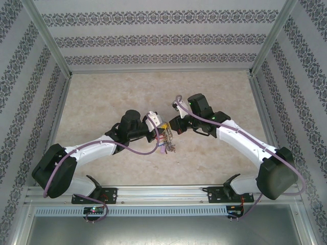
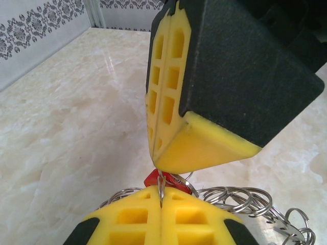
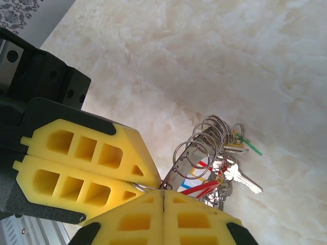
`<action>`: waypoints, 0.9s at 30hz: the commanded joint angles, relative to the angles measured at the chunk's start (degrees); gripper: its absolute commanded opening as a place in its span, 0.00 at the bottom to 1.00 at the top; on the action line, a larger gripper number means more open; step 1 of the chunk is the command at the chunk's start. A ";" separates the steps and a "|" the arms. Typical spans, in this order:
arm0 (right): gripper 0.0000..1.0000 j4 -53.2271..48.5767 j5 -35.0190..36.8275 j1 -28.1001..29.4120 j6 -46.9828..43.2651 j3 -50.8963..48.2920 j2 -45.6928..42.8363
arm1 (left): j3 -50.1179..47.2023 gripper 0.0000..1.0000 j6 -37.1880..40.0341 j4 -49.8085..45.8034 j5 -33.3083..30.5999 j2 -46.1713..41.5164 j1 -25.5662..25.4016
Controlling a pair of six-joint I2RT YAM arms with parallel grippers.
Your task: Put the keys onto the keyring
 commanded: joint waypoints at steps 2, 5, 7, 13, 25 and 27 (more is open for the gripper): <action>0.00 0.86 2.31 -0.12 0.19 0.35 -1.16 | -0.62 0.03 -0.94 1.36 -0.49 -0.42 -0.26; 0.00 0.87 1.61 0.40 -0.50 0.80 -1.25 | 0.42 0.03 0.03 -0.69 0.22 -0.14 -0.24; 0.00 0.93 1.21 0.68 -0.99 0.86 -1.25 | 1.01 0.03 0.48 -1.76 0.42 -0.14 -0.23; 0.00 0.30 1.36 0.85 -2.12 1.40 -1.23 | 0.87 0.03 0.58 -1.68 -0.01 -0.49 -0.23; 0.00 0.31 1.19 1.12 -3.28 1.03 -2.00 | 1.79 0.03 0.22 -3.71 -0.16 -0.67 -0.23; 0.00 0.34 1.23 1.11 -3.30 1.00 -2.21 | 2.01 0.03 0.29 -3.97 -0.15 -0.78 -0.23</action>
